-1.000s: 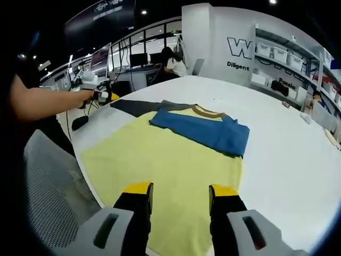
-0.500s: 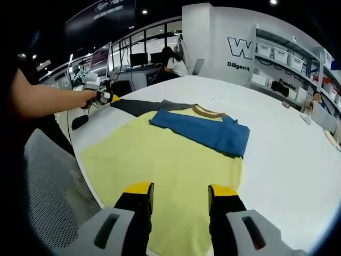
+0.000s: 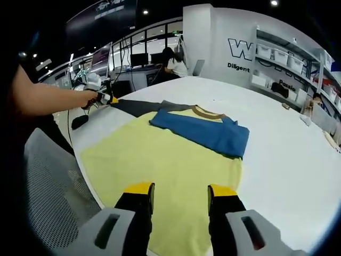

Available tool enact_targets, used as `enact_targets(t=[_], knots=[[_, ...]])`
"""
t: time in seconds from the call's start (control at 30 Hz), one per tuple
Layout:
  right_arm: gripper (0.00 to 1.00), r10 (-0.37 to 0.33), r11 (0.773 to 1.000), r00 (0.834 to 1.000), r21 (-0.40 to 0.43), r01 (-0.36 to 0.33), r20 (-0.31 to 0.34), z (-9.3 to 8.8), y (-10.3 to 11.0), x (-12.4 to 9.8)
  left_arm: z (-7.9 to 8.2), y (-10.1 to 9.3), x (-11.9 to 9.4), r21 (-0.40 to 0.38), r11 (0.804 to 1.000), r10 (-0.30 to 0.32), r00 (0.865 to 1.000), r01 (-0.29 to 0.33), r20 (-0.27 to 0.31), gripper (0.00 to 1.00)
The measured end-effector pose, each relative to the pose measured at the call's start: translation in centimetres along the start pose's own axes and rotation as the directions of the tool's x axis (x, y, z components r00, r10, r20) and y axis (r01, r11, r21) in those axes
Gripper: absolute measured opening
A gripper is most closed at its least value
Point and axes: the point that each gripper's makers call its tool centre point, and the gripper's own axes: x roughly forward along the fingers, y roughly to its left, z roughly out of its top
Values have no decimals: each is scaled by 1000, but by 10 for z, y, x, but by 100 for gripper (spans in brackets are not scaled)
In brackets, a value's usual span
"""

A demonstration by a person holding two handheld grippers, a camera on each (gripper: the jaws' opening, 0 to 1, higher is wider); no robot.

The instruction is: Fold the garment on the visible template until the final outline fits inside the template.

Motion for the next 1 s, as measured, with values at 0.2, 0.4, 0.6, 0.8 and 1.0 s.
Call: enact_targets(t=[0.2, 0.4, 0.6, 0.8, 1.0], knots=[[38, 0, 1000, 1000, -2, 0, -1, 0, 0, 0, 1, 3, 4, -2, 1000, 10, 1000, -10, -5, 29], [37, -2, 1000, 1000, -4, 2, -1, 0, -1, 0, 0, 1, 6, 8, 1000, 20, 1000, -20, -15, 21], [37, -3, 1000, 1000, -2, 3, -2, 0, -1, 0, -3, 6, 4, 47, 998, 50, 998, -49, -29, 8], [36, -1, 1000, 1000, -2, 1, -6, -1, -1, 1, -3, 8, 3, 81, 995, 56, 998, -54, -28, 2], [36, 0, 1000, 1000, -3, 0, -6, -1, -1, 1, -4, 11, 0, 97, 993, 76, 997, -73, -25, 0]])
